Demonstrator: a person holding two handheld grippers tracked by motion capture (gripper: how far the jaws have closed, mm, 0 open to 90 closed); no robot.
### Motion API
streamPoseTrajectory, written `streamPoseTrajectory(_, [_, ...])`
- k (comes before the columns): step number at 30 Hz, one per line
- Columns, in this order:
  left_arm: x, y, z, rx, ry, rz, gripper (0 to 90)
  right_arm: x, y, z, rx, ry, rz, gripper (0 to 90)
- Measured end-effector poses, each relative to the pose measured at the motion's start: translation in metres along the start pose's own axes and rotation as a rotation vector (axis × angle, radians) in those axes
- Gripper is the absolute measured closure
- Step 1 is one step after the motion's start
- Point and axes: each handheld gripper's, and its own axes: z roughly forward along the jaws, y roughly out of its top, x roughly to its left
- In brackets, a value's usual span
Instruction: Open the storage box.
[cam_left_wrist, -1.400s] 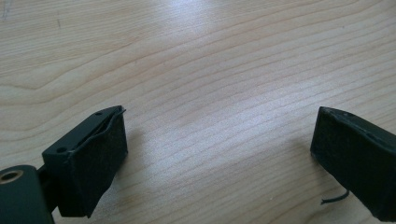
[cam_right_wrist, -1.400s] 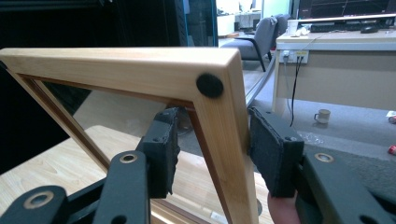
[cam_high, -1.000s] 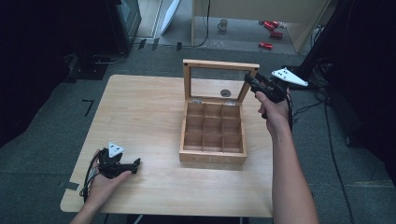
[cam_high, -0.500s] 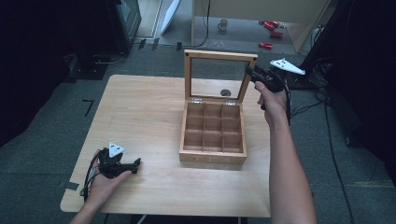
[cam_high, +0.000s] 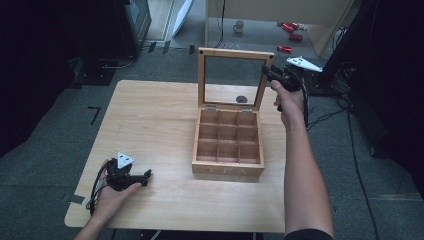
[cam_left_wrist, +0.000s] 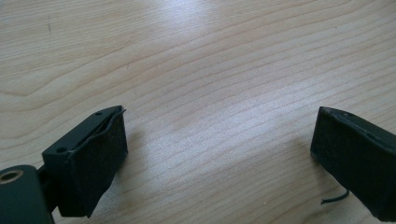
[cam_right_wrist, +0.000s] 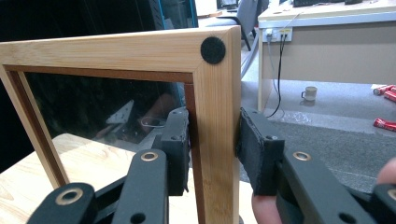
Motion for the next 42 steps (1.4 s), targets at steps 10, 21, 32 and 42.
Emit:
streamPoseTrajectory(10, [0.0, 0.0, 0.0, -0.002, 0.0, -0.001, 3.9, -0.003, 0.001, 0.012, 0.004, -0.025, 0.026, 65.6])
streamPoseTrajectory(21, [0.0, 0.0, 0.0, -0.004, 0.001, -0.004, 3.9, -0.005, 0.002, 0.023, 0.015, -0.05, 0.046, 65.7])
streamPoseTrajectory(32, [0.0, 0.0, 0.0, -0.004, 0.001, -0.003, 4.0, -0.007, 0.003, 0.032, 0.028, -0.072, 0.053, 65.8])
streamPoseTrajectory(42, [0.0, 0.0, 0.0, -0.005, 0.001, -0.004, 4.0, -0.009, 0.004, 0.037, 0.04, -0.081, 0.072, 65.5])
